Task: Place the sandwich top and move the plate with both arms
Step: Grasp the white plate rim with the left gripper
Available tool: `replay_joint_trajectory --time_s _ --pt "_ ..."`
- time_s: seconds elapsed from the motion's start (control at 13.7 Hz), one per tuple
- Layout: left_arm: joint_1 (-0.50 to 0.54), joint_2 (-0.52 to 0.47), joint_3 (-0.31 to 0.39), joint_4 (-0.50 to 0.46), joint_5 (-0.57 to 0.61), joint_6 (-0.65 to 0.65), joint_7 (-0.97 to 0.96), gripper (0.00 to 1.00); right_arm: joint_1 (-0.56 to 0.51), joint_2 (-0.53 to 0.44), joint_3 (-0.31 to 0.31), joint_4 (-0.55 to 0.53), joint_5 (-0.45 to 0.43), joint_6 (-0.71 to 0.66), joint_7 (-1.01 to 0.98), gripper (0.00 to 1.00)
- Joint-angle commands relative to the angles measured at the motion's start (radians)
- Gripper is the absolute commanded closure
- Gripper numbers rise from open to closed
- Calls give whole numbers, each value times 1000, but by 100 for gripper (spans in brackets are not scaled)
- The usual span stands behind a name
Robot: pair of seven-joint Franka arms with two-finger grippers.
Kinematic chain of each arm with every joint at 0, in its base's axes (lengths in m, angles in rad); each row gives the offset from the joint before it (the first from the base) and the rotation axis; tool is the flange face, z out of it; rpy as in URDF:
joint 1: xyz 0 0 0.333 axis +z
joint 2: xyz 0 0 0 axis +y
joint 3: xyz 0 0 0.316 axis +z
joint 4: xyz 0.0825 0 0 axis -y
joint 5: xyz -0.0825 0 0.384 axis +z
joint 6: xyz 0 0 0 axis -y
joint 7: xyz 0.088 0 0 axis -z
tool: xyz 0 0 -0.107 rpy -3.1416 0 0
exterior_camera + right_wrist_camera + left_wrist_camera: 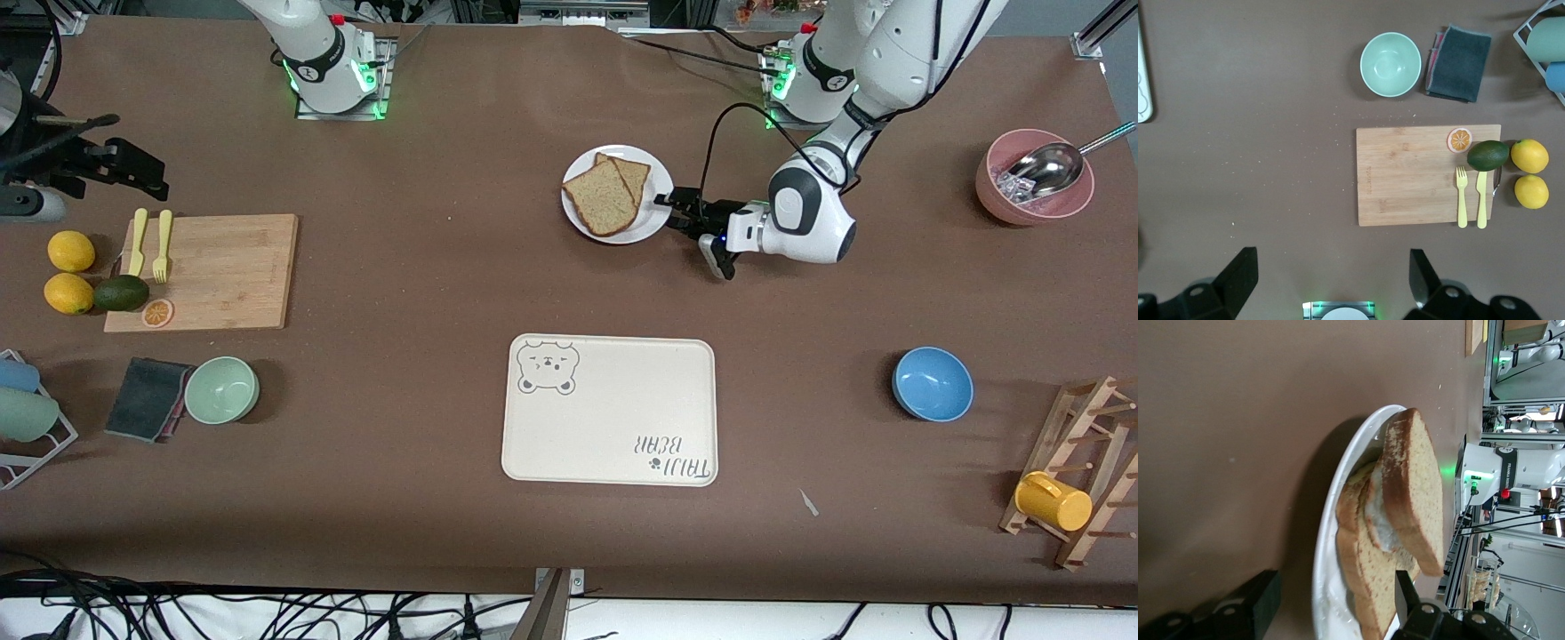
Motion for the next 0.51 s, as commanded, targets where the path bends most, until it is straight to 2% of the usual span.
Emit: replay_joint_trajectory --time_s 0.0,0.22,0.29,0.44 --pt "-39 -8 -2 -18 -75 19 35 69 -17 -8 -1 5 -11 3 5 0" --pt "-50 8 -2 -22 -76 65 35 88 -19 -22 -59 4 2 -9 3 0" --pt "-50 9 -2 -22 -76 65 35 97 -19 -21 -61 4 4 -7 6 0" --pt "-48 9 -2 -21 -76 65 34 100 -16 -22 -58 4 2 -6 8 0"
